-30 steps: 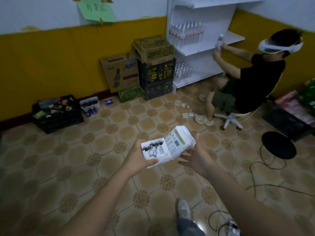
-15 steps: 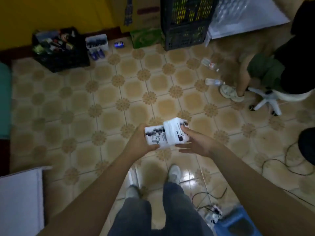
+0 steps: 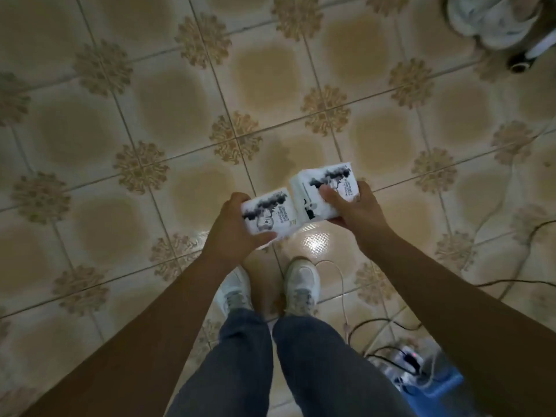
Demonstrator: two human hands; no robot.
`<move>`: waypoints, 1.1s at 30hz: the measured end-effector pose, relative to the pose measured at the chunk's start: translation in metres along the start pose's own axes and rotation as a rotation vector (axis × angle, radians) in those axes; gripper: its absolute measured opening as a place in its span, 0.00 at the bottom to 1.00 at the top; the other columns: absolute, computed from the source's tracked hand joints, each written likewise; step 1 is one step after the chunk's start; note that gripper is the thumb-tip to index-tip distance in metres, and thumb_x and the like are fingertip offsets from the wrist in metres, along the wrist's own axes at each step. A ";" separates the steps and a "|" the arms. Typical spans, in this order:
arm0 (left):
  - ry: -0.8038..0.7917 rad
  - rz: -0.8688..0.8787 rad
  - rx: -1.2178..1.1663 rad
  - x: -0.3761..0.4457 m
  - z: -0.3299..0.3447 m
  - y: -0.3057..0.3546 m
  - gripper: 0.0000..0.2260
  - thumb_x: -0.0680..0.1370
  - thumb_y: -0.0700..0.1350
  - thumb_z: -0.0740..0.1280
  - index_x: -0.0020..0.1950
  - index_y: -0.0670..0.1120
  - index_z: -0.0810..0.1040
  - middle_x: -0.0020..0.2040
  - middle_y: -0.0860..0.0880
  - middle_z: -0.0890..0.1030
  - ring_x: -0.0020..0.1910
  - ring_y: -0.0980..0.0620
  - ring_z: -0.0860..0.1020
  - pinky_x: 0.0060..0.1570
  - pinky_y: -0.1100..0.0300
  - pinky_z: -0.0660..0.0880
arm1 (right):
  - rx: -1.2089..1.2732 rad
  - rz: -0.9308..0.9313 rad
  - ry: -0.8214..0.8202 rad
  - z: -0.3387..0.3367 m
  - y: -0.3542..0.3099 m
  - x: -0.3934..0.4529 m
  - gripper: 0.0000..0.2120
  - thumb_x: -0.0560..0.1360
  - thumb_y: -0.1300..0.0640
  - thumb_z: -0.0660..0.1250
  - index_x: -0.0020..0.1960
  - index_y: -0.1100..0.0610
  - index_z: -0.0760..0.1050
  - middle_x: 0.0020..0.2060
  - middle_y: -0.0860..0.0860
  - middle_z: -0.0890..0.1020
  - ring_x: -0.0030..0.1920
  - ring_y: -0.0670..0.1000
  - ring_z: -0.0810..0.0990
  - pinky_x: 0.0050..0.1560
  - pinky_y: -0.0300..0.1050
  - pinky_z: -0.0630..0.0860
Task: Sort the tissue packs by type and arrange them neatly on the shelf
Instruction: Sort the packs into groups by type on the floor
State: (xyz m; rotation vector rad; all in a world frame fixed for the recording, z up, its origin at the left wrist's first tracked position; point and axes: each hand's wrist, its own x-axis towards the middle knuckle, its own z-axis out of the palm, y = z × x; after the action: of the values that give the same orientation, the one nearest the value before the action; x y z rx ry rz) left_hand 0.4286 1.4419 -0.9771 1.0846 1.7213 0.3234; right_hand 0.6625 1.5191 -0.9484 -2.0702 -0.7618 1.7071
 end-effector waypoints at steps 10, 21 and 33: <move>-0.055 0.196 0.236 0.217 0.051 -0.113 0.32 0.69 0.56 0.78 0.65 0.49 0.66 0.54 0.54 0.74 0.43 0.58 0.76 0.36 0.68 0.71 | -0.828 -0.394 -0.074 0.009 0.084 0.234 0.40 0.61 0.40 0.80 0.67 0.49 0.68 0.56 0.52 0.77 0.55 0.53 0.78 0.54 0.53 0.79; -0.091 0.364 0.511 0.302 0.044 -0.123 0.40 0.65 0.61 0.78 0.70 0.50 0.64 0.63 0.49 0.67 0.59 0.49 0.69 0.54 0.53 0.72 | -1.311 -0.332 -0.062 0.060 0.071 0.275 0.68 0.58 0.27 0.73 0.78 0.49 0.30 0.73 0.57 0.59 0.68 0.61 0.67 0.62 0.56 0.73; 0.201 0.373 0.358 0.296 0.053 -0.127 0.38 0.66 0.48 0.80 0.71 0.47 0.64 0.66 0.45 0.64 0.54 0.49 0.77 0.44 0.56 0.79 | -1.590 -0.796 0.063 0.048 0.038 0.316 0.42 0.70 0.56 0.71 0.79 0.47 0.53 0.74 0.62 0.58 0.75 0.66 0.54 0.72 0.68 0.54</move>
State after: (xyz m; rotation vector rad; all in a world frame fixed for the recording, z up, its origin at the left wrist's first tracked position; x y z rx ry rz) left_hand 0.3912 1.5890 -1.2662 1.6923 1.7891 0.3742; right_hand 0.6636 1.6763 -1.2293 -1.7982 -2.9808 0.3975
